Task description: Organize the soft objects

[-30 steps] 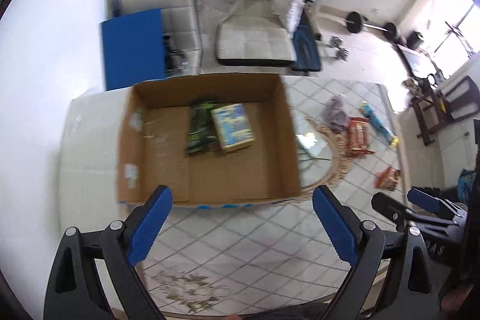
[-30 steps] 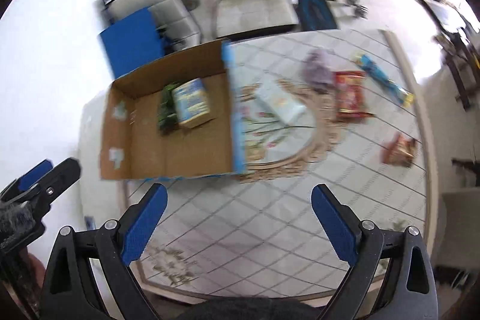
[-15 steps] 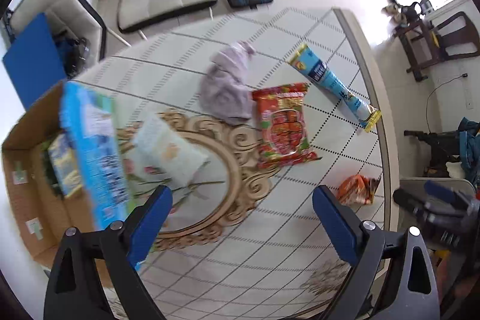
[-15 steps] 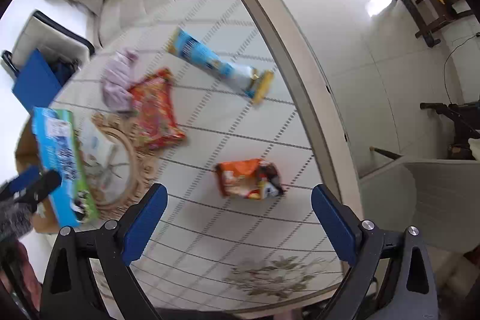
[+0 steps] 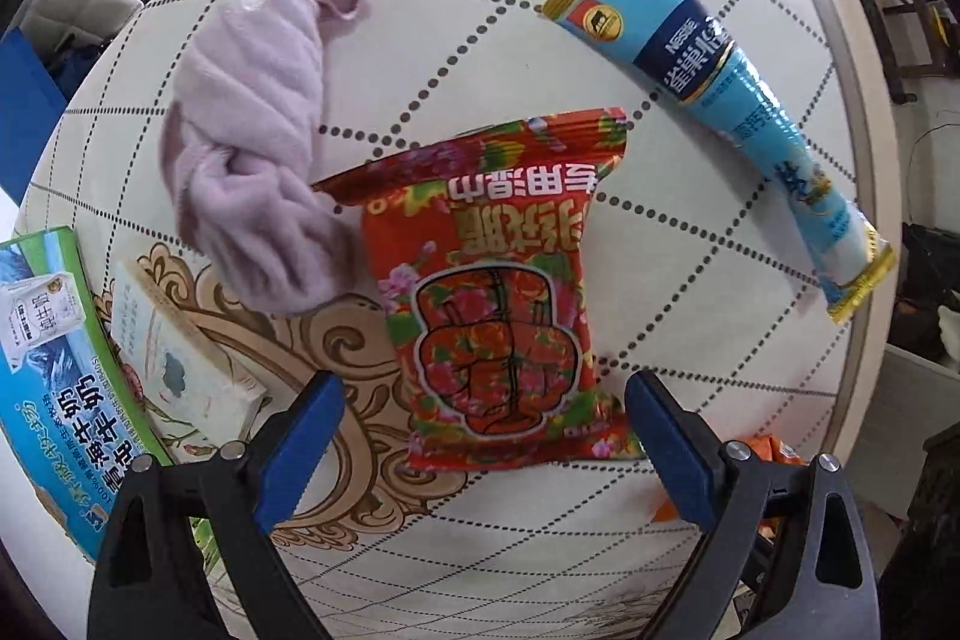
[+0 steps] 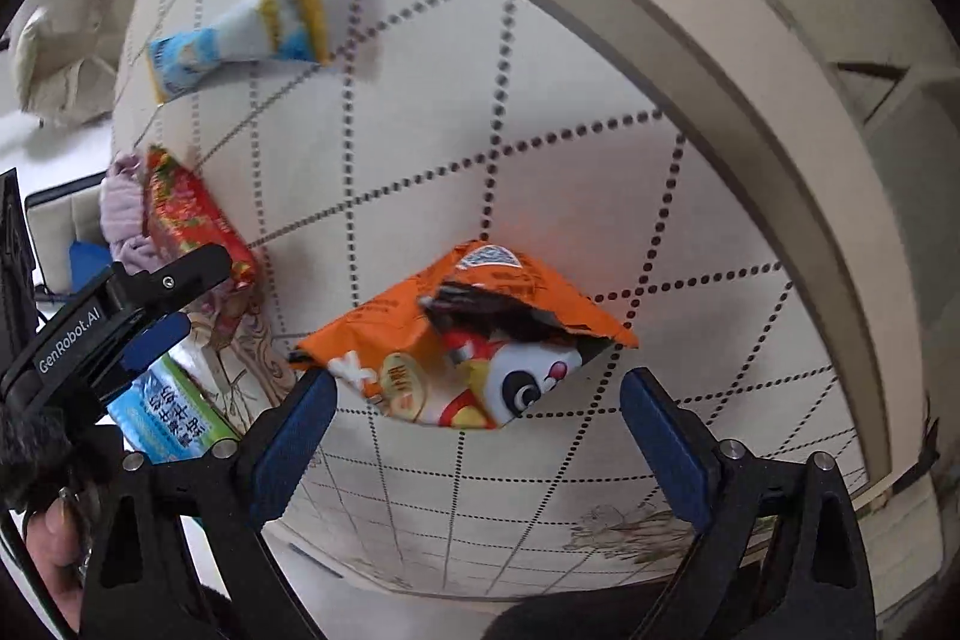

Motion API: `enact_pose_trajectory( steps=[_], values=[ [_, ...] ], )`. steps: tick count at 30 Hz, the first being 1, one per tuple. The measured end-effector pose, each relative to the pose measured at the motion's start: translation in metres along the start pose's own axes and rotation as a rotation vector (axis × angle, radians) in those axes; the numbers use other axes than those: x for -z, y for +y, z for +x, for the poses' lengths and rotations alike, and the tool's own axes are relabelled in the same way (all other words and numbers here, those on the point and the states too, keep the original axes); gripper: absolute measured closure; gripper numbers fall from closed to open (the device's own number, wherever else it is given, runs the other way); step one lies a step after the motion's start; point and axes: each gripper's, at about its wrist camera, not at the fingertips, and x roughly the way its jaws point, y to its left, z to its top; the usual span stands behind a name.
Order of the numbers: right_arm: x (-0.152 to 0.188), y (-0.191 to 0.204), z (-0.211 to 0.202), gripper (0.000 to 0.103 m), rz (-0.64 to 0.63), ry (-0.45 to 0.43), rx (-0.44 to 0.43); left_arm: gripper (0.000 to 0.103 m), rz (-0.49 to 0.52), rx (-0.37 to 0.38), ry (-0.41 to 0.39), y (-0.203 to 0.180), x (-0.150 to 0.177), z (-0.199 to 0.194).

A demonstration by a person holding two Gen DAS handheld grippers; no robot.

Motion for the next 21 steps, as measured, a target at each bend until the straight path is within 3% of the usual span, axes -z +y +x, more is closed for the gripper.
enact_pose_trajectory(
  steps=[2,3,4,7,11,15,21],
  values=[
    [0.0,-0.004,0.004,0.033,0.02,0.007,-0.025,0.024,0.001,-0.008,0.001,-0.003,-0.001,0.004],
    [-0.001,-0.002,0.006,0.04,0.027,0.004,-0.036,0.045,0.002,-0.021,0.009,-0.005,0.0,0.007],
    [0.0,-0.003,0.006,0.046,0.033,0.002,-0.036,0.049,0.0,-0.022,0.007,-0.006,0.0,0.007],
    [0.008,0.001,0.004,0.058,0.008,-0.018,-0.025,0.054,0.017,-0.035,-0.008,-0.009,0.003,0.007],
    [0.01,0.006,0.002,0.064,-0.033,-0.029,-0.005,0.056,0.007,-0.037,-0.022,-0.006,0.014,0.007],
    [0.007,0.011,-0.006,0.067,-0.089,-0.04,0.024,0.057,0.007,-0.016,-0.057,0.0,0.039,0.0],
    [0.035,0.026,-0.014,0.07,-0.249,-0.088,0.126,0.057,0.037,0.004,-0.146,0.006,0.088,-0.02]
  ],
)
